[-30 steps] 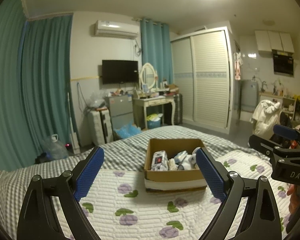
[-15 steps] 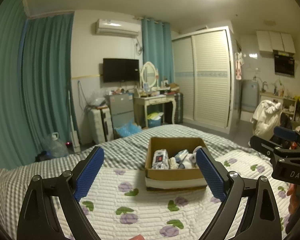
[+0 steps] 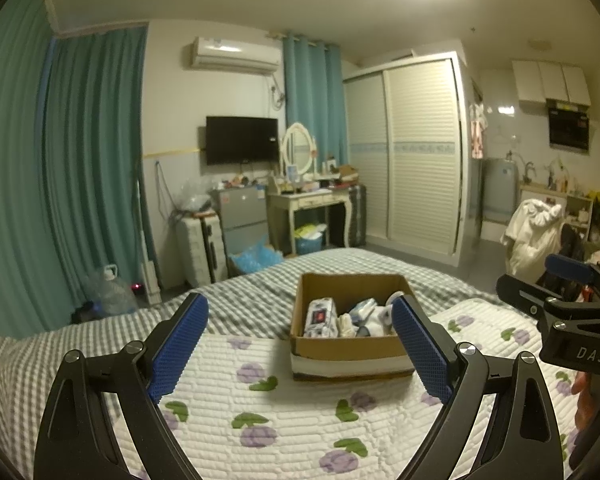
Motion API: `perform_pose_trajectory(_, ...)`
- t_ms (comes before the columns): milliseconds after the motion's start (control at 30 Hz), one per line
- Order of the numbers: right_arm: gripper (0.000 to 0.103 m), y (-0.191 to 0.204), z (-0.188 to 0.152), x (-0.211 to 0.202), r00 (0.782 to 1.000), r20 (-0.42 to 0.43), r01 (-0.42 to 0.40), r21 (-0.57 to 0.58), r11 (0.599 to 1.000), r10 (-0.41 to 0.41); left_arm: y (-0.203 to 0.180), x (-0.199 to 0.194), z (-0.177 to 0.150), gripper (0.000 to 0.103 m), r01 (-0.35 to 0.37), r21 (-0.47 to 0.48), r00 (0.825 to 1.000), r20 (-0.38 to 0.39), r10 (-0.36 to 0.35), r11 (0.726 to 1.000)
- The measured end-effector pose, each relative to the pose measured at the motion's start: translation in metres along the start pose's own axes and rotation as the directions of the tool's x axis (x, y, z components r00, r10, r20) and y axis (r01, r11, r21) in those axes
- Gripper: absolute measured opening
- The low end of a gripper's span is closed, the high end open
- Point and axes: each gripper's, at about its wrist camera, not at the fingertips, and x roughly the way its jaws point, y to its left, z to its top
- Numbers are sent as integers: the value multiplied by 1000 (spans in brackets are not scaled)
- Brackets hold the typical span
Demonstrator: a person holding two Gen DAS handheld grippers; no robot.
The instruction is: Organize soft objects
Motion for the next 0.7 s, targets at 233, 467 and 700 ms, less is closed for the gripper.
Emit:
perform_pose_trajectory(233,98,0,0,0,1000,-1,-3,1,1000,3,0,-2,0,95,-3,-3,1000,-3,3,1000)
perform_pose_trajectory(467,98,1,-1,1,1000,-4,-4,1,1000,4,1,-2,2,95,-7,-5,1000,-5,7,1000)
perform_pose_trajectory(700,98,3,-2,1,1000,-11,-4,4,1000,4,2,-4,1,95,-14,-27,1000,-17,14,1000)
